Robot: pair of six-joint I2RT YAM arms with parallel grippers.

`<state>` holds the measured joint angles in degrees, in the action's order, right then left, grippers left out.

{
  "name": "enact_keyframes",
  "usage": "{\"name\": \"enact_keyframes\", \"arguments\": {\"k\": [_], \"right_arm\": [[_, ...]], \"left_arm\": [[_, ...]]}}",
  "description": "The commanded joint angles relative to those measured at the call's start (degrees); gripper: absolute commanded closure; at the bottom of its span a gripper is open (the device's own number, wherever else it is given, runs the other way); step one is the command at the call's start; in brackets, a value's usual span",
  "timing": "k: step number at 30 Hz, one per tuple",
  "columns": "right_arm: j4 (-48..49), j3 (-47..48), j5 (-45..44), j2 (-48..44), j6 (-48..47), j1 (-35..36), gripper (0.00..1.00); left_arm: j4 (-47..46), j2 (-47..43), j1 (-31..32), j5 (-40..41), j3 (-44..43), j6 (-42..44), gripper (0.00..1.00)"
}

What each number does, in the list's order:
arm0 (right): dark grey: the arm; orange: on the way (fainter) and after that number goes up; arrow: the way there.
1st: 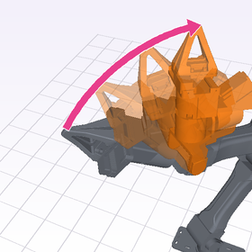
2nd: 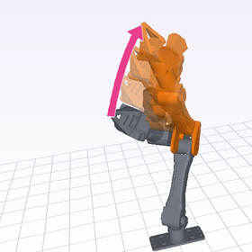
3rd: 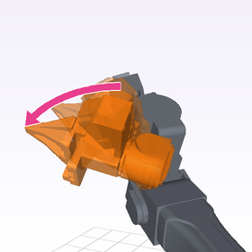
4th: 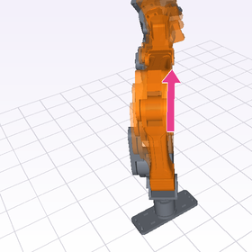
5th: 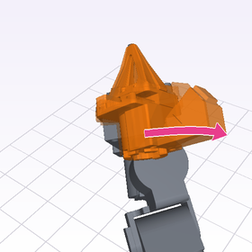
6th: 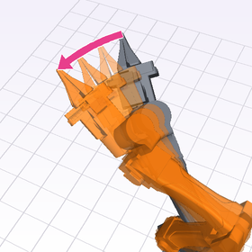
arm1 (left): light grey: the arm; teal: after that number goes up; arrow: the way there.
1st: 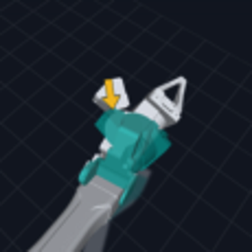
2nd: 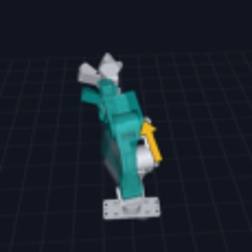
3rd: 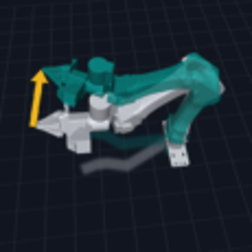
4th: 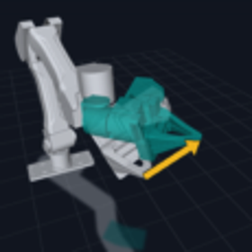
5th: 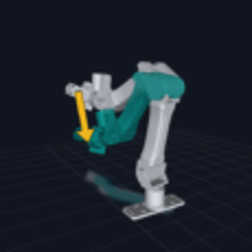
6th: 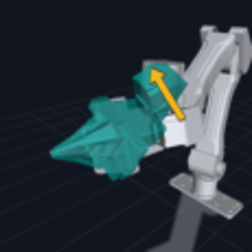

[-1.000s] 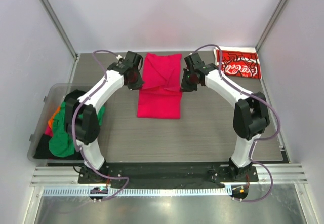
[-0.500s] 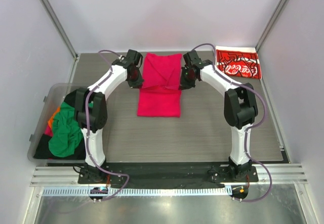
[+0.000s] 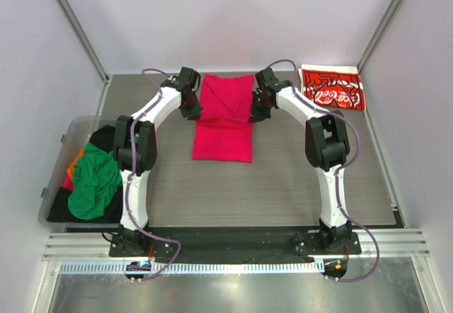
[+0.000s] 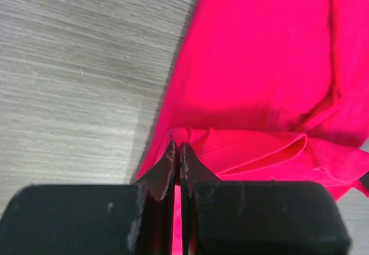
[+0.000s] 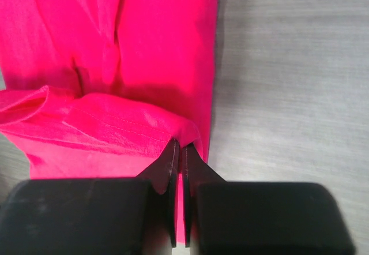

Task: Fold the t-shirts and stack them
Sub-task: Fold the tshirt

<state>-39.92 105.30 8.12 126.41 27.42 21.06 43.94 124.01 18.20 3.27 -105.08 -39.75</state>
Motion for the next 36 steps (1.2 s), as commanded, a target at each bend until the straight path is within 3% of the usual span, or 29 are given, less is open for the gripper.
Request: {"name": "enact_keyframes", "arguments": {"k": [1,2,3,4,5,6,8,9,14,19,23,28,36], "right_arm": [[-1.2,6.1,0.8,2.1,-1.8,-1.1,0.87],[-3.0,9.6,0.7,3.8,-2.0,-1.7,0.67],[-3.8,11.6,0.7,3.8,-2.2,-2.0,0.66],[-4.8,13.8,0.7,5.3,-2.3,-2.4,0.45],[-5.8,17.8,0.6,5.9,-2.2,-2.8,0.37],[-7.6,19.6,0.6,6.1,-2.4,-3.2,0.33],[-8.7,21.5,0.7,4.8,-2.8,-3.3,0.29],[-8.7,20.7,0.8,3.7,-2.8,-3.1,0.28],[-5.7,7.1,1.3,-6.9,-2.9,1.4,0.28],[-3.6,0.8,0.3,-8.6,-1.9,8.7,0.3],[-3.6,3.1,-0.4,-4.7,-1.3,13.6,0.32],[-4.6,8.3,-1.4,2.9,-0.8,14.5,0.33],[-8.0,18.2,-5.2,11.4,-2.5,14.3,0.34]], "left_arm": [[0.6,1.9,-1.5,-0.8,-4.5,1.2,0.98],[2.0,3.9,-2.2,-1.9,-7.9,1.3,0.87],[3.2,3.9,-2.6,-2.5,-7.9,1.4,0.82],[4.6,6.0,-3.0,-3.0,-12.6,1.6,0.76],[6.3,6.8,-3.3,-3.0,-15.1,2.1,0.55],[9.2,7.4,-3.9,-4.6,-17.4,2.5,0.45],[11.7,6.8,-4.1,-4.3,-21.2,4.0,0.29],[12.0,5.6,-4.3,-4.0,-21.2,4.3,0.27],[8.7,-7.7,-4.3,-4.7,-7.4,4.9,0.25],[6.1,-20.8,-4.4,-5.5,11.7,6.0,0.25],[6.8,-31.3,-4.3,-4.0,22.1,7.8,0.26],[8.3,-42.9,-4.3,0.2,33.0,10.6,0.26],[8.5,-49.5,-4.5,1.9,40.5,13.6,0.26]]}}
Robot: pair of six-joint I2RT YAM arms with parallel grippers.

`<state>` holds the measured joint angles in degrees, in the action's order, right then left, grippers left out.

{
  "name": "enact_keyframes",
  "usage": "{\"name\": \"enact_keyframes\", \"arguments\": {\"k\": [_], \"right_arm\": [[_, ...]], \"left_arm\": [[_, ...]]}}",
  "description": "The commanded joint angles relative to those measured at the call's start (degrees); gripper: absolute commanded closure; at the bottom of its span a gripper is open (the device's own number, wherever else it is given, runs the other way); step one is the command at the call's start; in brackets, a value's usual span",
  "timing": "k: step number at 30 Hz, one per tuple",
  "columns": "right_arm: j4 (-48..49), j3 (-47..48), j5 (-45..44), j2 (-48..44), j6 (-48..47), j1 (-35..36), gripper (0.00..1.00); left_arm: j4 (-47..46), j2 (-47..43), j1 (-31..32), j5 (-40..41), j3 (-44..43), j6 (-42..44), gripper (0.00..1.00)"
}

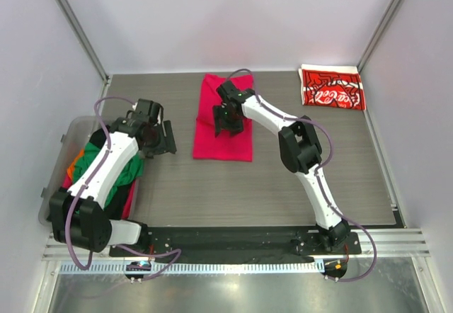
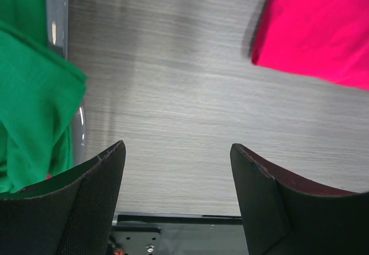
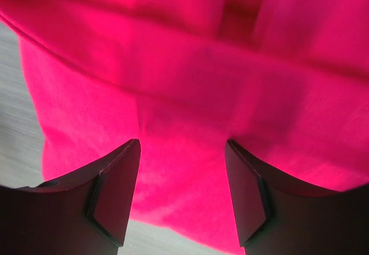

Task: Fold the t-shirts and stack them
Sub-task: Fold the tshirt

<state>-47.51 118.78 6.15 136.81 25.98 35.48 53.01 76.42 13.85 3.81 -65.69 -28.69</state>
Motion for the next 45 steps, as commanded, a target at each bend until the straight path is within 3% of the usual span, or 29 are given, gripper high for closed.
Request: {"name": "enact_keyframes", "arguments": {"k": [1,7,11,14,16,18,25,30,38,45], "right_arm": [[-0.8,5.7,-3.6,1.6,-1.1,-0.6,0.34],[-3.3,16.1,-5.9,7.6,-2.4,-3.1,0.34],[-2.9,31.6,-10.1,13.4,-3.6,-5.8,0.34],[-0.1,34.2,-9.9,10.3,-2.8,-8.0,0.33],[8.3,26.9,-10.4,-0.4,-4.0,-8.0,0.33],[16.3,13.2,-9.8,-8.0,-4.1,-7.9,0.32],[16.4,-16.4,-6.9,-29.4,1.8,-8.1,0.32],[21.0,-40.7,2.6,-40.5,8.2,-8.2,0.33],[34.1,-62.3,14.6,-43.8,14.0,-12.8,0.39],[42.7,-67.7,18.4,-39.3,16.2,-13.4,0.42]], "left_arm": [[-0.6,-2.2,-0.1,1.5,1.9,2.7,0.26],[-1.3,-3.8,-0.1,1.1,3.9,2.6,0.26],[-1.9,-4.6,0.0,-0.8,4.4,0.8,0.26],[-2.7,-4.6,0.0,-3.5,4.6,-1.5,0.26],[-3.7,-4.4,0.0,-6.4,5.3,-2.9,0.26],[-5.9,-4.0,0.0,-8.1,6.2,-4.6,0.26],[-14.5,2.1,0.0,-14.4,7.2,-10.2,0.28],[-19.5,9.1,0.4,-16.4,5.9,-12.2,0.3],[-26.5,17.6,1.0,-16.6,6.9,-15.0,0.41],[-30.4,20.6,1.4,-16.0,9.4,-16.9,0.46]]}}
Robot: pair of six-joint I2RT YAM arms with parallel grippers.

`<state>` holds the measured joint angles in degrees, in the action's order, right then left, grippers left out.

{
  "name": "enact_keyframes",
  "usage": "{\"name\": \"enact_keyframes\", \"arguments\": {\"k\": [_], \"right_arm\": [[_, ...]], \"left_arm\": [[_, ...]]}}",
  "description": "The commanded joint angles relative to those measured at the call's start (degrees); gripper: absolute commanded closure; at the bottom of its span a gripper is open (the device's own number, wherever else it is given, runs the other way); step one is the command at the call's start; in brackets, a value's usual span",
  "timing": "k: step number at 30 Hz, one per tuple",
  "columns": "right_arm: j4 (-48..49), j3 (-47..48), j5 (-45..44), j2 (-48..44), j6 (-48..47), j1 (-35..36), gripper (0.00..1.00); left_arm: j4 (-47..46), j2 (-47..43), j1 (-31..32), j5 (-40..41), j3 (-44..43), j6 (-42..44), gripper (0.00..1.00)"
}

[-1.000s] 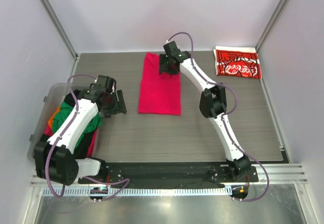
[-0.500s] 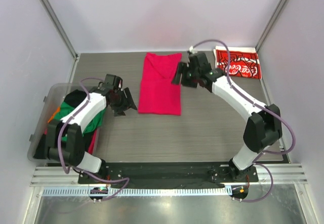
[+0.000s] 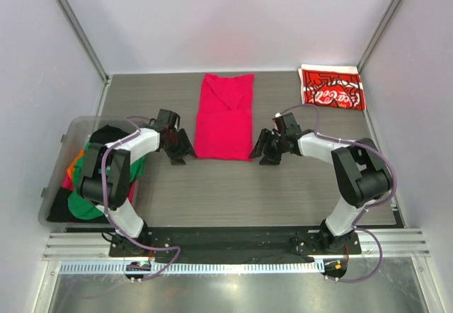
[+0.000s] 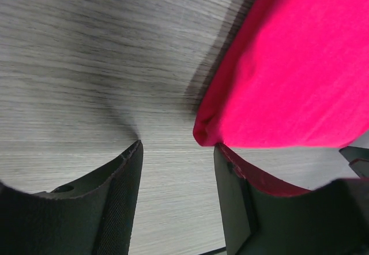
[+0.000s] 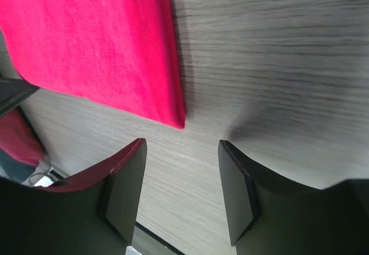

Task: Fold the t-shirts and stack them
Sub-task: Fold the tshirt

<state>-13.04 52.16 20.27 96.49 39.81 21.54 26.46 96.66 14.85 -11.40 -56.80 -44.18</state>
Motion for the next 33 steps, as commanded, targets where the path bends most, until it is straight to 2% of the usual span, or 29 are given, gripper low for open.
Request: {"name": "enact_keyframes", "arguments": {"k": [1,8,14,21,24,29,33], "right_arm": [[8.6,-1.4,4.4,1.6,2.5,0.4,0.42],[10.7,-1.6,4.2,5.4,2.7,0.4,0.49],[11.3,-1.9,4.1,6.8,2.6,0.4,0.61],[11.5,-2.2,3.7,7.7,2.2,0.4,0.72],[11.5,-2.3,3.5,7.8,2.0,0.4,0.76],[11.5,-2.6,3.4,8.1,2.0,0.4,0.86],[11.3,-2.6,3.9,7.1,2.3,0.3,0.99]], "left_arm": [[-4.2,0.6,0.6,-0.6,0.6,-1.5,0.47],[-5.5,2.6,0.8,0.9,1.2,-1.8,0.52],[-6.5,4.6,0.7,1.7,0.9,-1.9,0.56],[-7.9,5.6,0.8,1.6,1.2,-2.5,0.66],[-8.5,5.9,0.8,1.6,1.2,-2.8,0.72],[-9.2,6.1,1.0,1.6,1.0,-3.5,0.97],[-9.2,4.0,1.5,1.2,1.2,-3.8,1.0]]}}
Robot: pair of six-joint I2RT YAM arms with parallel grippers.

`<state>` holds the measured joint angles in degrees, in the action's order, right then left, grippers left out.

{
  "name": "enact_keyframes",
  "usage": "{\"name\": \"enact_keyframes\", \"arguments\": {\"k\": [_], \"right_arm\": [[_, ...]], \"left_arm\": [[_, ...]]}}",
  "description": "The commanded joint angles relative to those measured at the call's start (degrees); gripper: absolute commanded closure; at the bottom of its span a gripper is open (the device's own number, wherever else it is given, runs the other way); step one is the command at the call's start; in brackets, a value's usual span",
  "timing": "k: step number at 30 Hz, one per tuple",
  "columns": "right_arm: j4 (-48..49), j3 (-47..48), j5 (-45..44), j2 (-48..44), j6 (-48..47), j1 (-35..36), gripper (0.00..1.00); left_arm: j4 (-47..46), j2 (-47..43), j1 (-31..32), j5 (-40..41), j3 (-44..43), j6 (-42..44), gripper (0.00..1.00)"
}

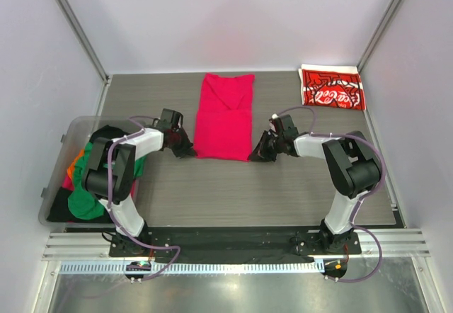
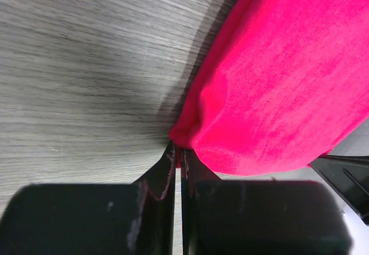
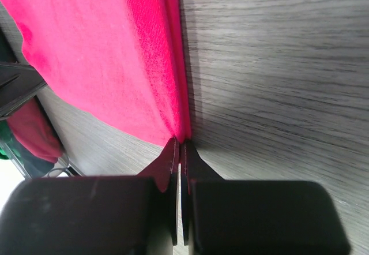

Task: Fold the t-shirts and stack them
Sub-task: Fold the tshirt

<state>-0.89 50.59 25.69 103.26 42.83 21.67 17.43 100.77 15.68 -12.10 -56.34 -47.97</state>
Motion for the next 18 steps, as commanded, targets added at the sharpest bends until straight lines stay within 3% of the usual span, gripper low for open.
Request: {"name": "enact_keyframes", "arguments": {"k": [1,11,18], "right_arm": [[-1.1,-1.0,-1.3,-0.7,-0.7,0.2,0.99],[-16.6,-1.7,-2.9,-18.4,-3.1,0.2,0.99],[-32.9,-1.7,-5.2,-34.6,-3.2,0.9,0.99]], "left_arm": [[-0.1,-0.9,1.1,1.8,1.1,-0.4,1.0],[8.9,-18.3,8.4,4.8,5.6,-4.2,1.0],[24.6,-33.2,16.7,8.5,3.3,-8.1,1.0]]}}
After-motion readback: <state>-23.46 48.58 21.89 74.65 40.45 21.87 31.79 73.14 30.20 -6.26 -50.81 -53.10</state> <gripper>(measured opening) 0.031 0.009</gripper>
